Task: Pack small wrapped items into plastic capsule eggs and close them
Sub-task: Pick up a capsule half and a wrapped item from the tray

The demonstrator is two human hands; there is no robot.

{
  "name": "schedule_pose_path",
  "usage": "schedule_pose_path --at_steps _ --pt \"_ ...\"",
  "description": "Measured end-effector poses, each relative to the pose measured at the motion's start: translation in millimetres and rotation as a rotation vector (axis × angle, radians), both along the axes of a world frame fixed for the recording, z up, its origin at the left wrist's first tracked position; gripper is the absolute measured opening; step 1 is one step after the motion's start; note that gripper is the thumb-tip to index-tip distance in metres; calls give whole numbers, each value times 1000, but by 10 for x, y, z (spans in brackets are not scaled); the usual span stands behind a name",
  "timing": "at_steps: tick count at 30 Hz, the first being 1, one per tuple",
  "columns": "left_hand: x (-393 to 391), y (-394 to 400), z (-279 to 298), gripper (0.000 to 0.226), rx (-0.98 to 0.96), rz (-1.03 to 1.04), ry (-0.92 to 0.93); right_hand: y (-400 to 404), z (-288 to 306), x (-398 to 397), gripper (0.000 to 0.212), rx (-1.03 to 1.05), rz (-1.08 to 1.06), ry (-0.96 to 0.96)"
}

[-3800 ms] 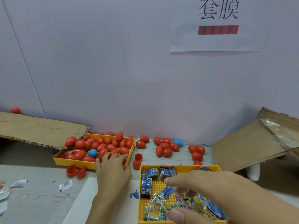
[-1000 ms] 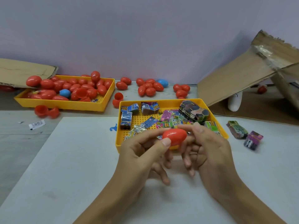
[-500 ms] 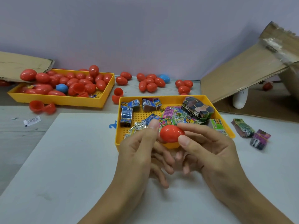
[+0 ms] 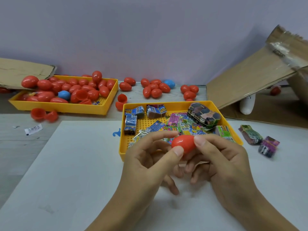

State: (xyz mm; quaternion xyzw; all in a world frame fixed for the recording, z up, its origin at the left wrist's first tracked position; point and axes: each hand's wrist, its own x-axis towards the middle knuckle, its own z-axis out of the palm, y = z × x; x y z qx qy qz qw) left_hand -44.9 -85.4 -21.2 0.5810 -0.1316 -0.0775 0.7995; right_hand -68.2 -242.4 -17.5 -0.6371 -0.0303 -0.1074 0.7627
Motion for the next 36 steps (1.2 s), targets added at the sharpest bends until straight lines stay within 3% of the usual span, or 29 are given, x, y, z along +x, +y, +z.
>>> schedule_pose_path --at_steps 5,8,10,13,18,23,25,28,30,36 --pt "-15 -33 21 28 1 86 15 19 -58 -23 29 -184 -60 -162" --pt "-14 -18 28 33 -61 205 -12 -41 -75 5 37 -624 -418 -310" --pt "-24 -16 24 34 -72 280 -75 -71 -81 28 42 -935 -589 -268" --pt "-57 -35 22 31 -56 316 -175 -42 -97 28 56 -1178 -473 -118" --pt "-40 -31 4 38 -47 306 -148 -20 -111 22 32 -1156 -408 -164" --pt "-43 -46 -18 41 -26 250 -159 -21 -112 30 30 -1066 -402 -235" --pt "-35 -45 -17 36 -36 243 -178 -32 -119 44 36 -1085 -450 -240" --pt "-28 -41 -11 33 -49 237 -192 -65 -142 64 67 -1252 -613 -62" --pt "-30 -39 -5 30 -55 236 -195 -73 -158 64 73 -1297 -635 5" --pt "-18 -37 -25 28 -90 254 -169 -36 -110 48 42 -1097 -572 -101"
